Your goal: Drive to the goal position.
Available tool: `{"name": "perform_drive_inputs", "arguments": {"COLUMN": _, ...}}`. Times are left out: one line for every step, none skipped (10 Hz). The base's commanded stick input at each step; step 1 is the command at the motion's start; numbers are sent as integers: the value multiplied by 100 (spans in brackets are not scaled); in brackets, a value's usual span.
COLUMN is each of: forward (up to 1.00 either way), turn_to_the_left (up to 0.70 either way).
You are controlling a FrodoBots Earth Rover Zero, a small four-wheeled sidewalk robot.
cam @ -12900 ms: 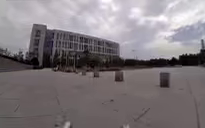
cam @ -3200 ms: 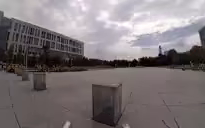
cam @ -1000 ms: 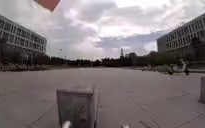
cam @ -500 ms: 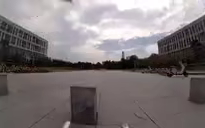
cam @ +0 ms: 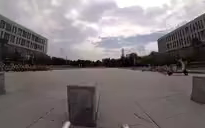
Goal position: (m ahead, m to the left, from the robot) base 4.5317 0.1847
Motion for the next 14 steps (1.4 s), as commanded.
{"name": "perform_drive_inputs", "arguments": {"forward": 70, "turn_to_the_left": -35}}
{"name": "perform_drive_inputs", "arguments": {"forward": 70, "turn_to_the_left": -35}}
{"name": "perform_drive_inputs", "arguments": {"forward": 70, "turn_to_the_left": -35}}
{"name": "perform_drive_inputs", "arguments": {"forward": 70, "turn_to_the_left": -35}}
{"name": "perform_drive_inputs", "arguments": {"forward": 70, "turn_to_the_left": -35}}
{"name": "perform_drive_inputs", "arguments": {"forward": 70, "turn_to_the_left": -35}}
{"name": "perform_drive_inputs", "arguments": {"forward": 70, "turn_to_the_left": -35}}
{"name": "perform_drive_inputs", "arguments": {"forward": 70, "turn_to_the_left": -35}}
{"name": "perform_drive_inputs", "arguments": {"forward": 70, "turn_to_the_left": -35}}
{"name": "perform_drive_inputs", "arguments": {"forward": 70, "turn_to_the_left": -35}}
{"name": "perform_drive_inputs", "arguments": {"forward": 70, "turn_to_the_left": -13}}
{"name": "perform_drive_inputs", "arguments": {"forward": 70, "turn_to_the_left": 0}}
{"name": "perform_drive_inputs", "arguments": {"forward": 70, "turn_to_the_left": 0}}
{"name": "perform_drive_inputs", "arguments": {"forward": 70, "turn_to_the_left": 0}}
